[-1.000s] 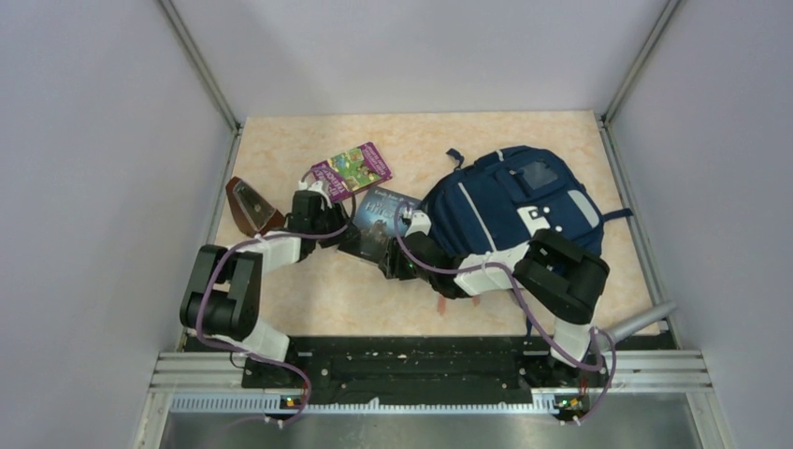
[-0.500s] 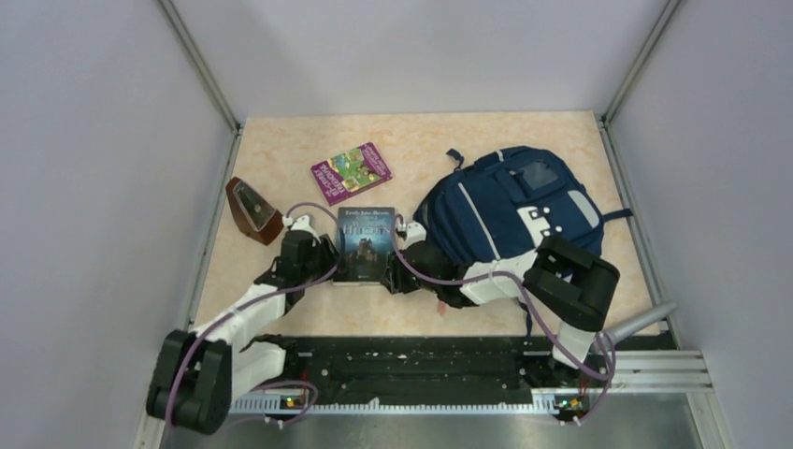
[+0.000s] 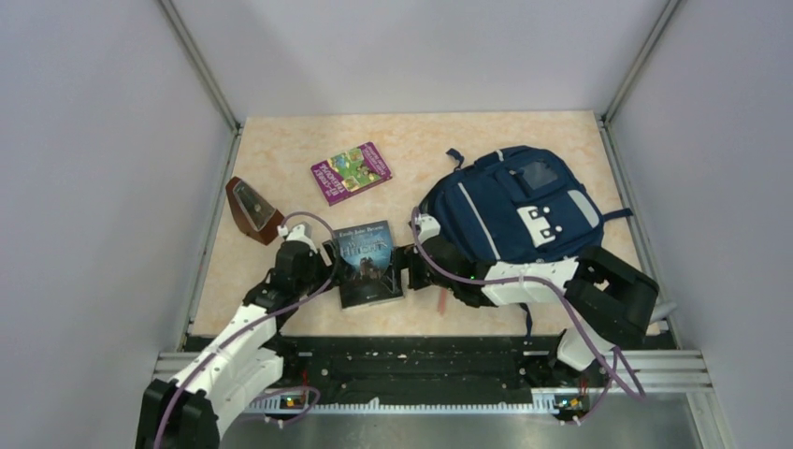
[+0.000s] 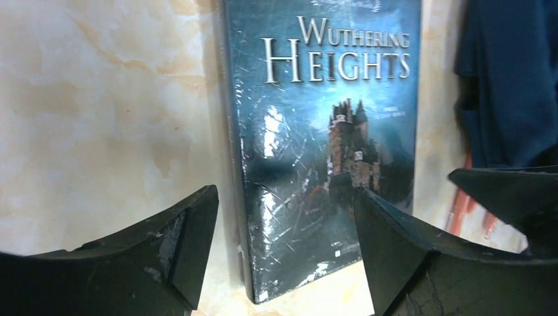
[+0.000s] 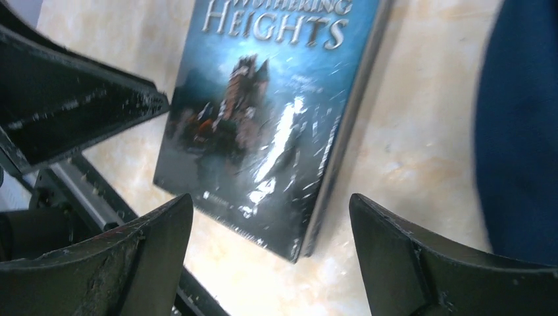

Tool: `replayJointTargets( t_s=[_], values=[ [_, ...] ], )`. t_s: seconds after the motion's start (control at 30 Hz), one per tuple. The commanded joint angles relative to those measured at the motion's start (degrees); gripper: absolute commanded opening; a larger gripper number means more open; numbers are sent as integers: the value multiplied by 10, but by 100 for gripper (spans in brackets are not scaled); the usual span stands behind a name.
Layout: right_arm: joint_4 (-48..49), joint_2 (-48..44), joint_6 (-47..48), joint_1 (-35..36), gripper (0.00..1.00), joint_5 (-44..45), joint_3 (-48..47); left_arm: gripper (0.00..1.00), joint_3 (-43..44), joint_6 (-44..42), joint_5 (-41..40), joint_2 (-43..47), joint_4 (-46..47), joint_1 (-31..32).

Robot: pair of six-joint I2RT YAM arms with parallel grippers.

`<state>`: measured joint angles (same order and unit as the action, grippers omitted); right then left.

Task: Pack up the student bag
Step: Pick up the book from the center of the board.

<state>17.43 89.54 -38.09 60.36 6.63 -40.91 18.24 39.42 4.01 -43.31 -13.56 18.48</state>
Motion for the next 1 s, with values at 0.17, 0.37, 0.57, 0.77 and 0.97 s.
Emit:
replayJointTargets(
  t_s=[0.17, 0.37, 0.57, 0.77, 0.97],
  values=[
    [21, 53, 15, -57, 87, -75, -38, 81, 29, 20, -6, -114, 88, 1],
    [34, 97, 7, -61, 76, -124, -61, 74, 19, 35, 60, -171, 148, 1],
    [62, 125, -7, -61, 69, -151, -64, 65, 2, 62, 114, -191, 218, 1],
    [78, 131, -28, -61, 56, -162, -58, 62, 32, 70, 148, -151, 208, 1],
    [157, 91, -76, -60, 51, -182, -22, 59, 56, 70, 180, -136, 194, 2]
  ],
)
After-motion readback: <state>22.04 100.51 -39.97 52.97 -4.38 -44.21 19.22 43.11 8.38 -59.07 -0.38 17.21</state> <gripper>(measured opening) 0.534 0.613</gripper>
